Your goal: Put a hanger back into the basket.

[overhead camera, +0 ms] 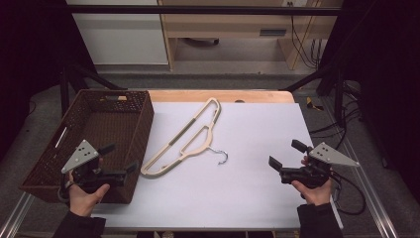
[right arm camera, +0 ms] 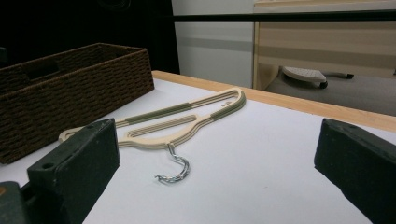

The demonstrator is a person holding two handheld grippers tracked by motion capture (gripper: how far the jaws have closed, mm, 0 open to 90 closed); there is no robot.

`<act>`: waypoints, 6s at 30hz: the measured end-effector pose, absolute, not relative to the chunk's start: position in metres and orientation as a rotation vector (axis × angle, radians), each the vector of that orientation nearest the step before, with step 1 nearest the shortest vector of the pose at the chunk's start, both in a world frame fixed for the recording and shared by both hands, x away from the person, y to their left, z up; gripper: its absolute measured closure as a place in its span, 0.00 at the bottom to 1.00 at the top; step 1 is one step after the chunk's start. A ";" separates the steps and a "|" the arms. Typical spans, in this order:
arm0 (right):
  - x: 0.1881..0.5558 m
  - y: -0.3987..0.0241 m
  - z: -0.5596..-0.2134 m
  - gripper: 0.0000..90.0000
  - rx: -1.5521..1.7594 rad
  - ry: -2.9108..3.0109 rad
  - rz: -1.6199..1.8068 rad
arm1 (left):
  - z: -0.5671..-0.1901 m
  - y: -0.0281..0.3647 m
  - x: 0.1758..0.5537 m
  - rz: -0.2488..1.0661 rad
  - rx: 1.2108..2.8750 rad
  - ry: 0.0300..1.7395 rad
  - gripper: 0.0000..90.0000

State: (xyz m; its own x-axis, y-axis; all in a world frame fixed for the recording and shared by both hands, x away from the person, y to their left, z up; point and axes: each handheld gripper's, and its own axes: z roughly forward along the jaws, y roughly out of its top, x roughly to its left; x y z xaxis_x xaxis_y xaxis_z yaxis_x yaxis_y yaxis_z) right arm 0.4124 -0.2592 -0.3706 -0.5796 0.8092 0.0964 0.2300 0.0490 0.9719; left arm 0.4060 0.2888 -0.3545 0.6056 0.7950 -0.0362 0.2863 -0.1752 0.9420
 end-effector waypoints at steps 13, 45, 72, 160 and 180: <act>0.413 -0.254 -0.371 0.00 1.024 1.885 1.543 | -0.348 0.283 0.406 0.584 1.772 0.875 0.02; 0.416 -0.237 -0.371 0.00 0.980 1.964 1.520 | -0.359 0.202 0.448 0.449 2.091 0.802 0.05; 0.418 -0.235 -0.372 0.01 0.965 1.981 1.515 | -0.430 0.157 0.507 0.354 2.318 0.958 0.20; 0.421 -0.227 -0.378 0.02 0.960 2.028 1.496 | -0.452 0.159 0.520 0.247 2.340 1.044 0.88; 0.421 -0.227 -0.378 0.02 0.954 2.029 1.499 | -0.450 0.161 0.517 0.250 2.341 1.064 0.88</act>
